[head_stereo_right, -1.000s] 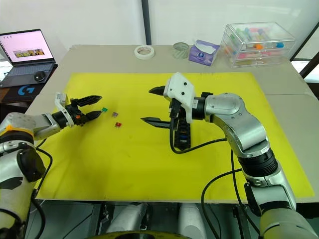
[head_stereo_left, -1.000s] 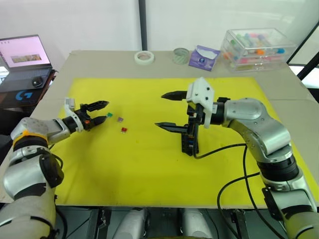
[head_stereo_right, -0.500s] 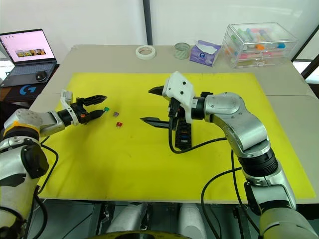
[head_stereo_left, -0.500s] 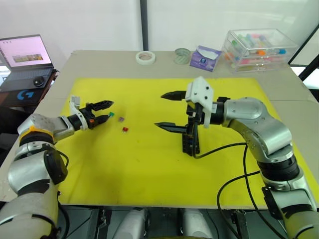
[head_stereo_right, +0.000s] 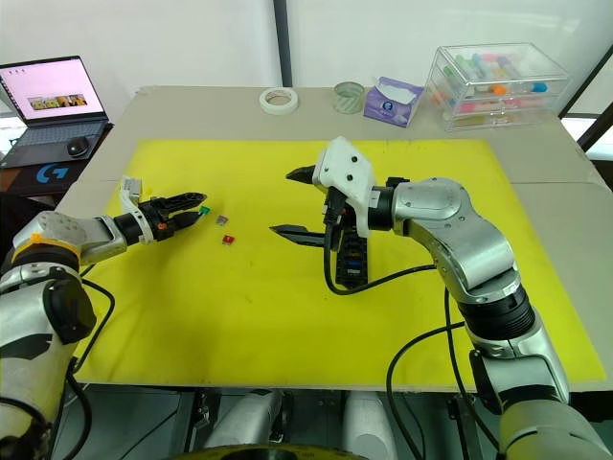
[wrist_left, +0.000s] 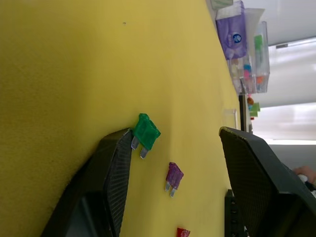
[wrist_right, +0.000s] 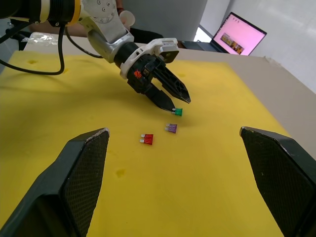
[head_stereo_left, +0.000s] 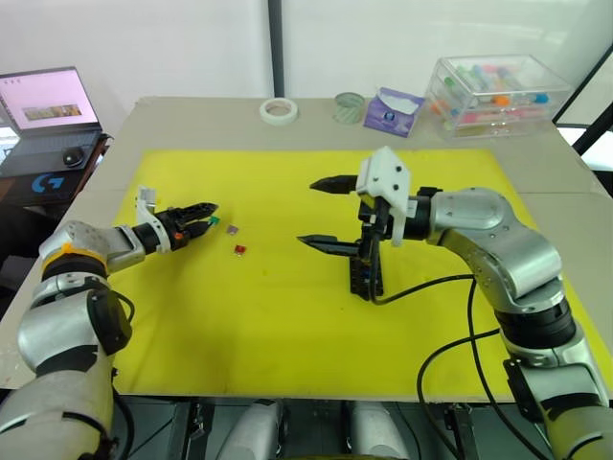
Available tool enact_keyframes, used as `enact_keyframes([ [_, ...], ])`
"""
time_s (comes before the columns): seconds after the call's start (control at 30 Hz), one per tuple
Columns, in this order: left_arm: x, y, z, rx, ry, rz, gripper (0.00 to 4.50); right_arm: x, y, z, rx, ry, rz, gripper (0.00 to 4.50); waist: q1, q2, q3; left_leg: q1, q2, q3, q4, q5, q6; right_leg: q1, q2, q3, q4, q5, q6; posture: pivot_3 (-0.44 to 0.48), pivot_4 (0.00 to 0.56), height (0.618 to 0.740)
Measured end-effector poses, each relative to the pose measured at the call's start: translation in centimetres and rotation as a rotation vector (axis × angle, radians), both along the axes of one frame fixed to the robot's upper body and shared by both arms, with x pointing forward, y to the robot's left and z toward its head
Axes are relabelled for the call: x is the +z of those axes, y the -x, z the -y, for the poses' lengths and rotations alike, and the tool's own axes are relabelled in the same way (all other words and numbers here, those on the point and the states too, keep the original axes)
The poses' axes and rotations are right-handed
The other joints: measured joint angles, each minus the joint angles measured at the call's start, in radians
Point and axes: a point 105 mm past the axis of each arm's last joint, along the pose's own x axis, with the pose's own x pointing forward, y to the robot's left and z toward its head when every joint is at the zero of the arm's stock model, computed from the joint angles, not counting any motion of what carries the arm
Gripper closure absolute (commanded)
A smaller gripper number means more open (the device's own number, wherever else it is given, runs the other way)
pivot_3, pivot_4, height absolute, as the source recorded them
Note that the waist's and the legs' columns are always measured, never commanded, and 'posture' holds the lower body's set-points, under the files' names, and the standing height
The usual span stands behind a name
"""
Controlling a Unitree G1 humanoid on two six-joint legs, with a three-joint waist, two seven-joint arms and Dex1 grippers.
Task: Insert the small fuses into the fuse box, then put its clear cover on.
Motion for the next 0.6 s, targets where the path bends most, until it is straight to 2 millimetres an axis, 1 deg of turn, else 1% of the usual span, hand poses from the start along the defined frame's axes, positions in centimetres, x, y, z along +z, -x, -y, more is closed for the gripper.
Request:
enact_keyframes([
  [0.1, -0.35, -0.02, 0.03, 0.007, -0.006, -0.014, 3.2, 0.0, -0.02, 0.05, -0.002, 0.002, 0.001, 0.0, 0.0, 0.0, 0.0, 0.0, 0.0, 0.0, 0.0, 0.0, 0.0, 0.0, 0.0, 0.0, 0.0, 0.0, 0.0, 0.0, 0.15, 0.74],
  [0.47, -0.62, -0.14, 0.06, 0.017, -0.016, -0.018, 3.2, 0.17, 0.15, -0.01, 0.0, 0.004, 0.014, 0.0, -0.002, 0.0, 0.0, 0.0, 0.0, 0.0, 0.0, 0.0, 0.0, 0.0, 0.0, 0.0, 0.0, 0.0, 0.0, 0.0, 0.15, 0.74],
  [0.57, -0.68, -0.13, 0.02, 0.018, -0.021, -0.02, 3.78, 0.18, 0.17, 0.0, 0.0, 0.005, 0.016, 0.0, -0.002, 0.0, 0.0, 0.0, 0.0, 0.0, 0.0, 0.0, 0.0, 0.0, 0.0, 0.0, 0.0, 0.0, 0.0, 0.0, 0.15, 0.74],
  [0.6, -0.69, -0.14, 0.04, 0.018, -0.021, -0.02, 4.13, 0.18, 0.17, 0.04, -0.002, 0.007, 0.016, 0.0, -0.003, 0.0, 0.0, 0.0, 0.0, 0.0, 0.0, 0.0, 0.0, 0.0, 0.0, 0.0, 0.0, 0.0, 0.0, 0.0, 0.15, 0.74],
])
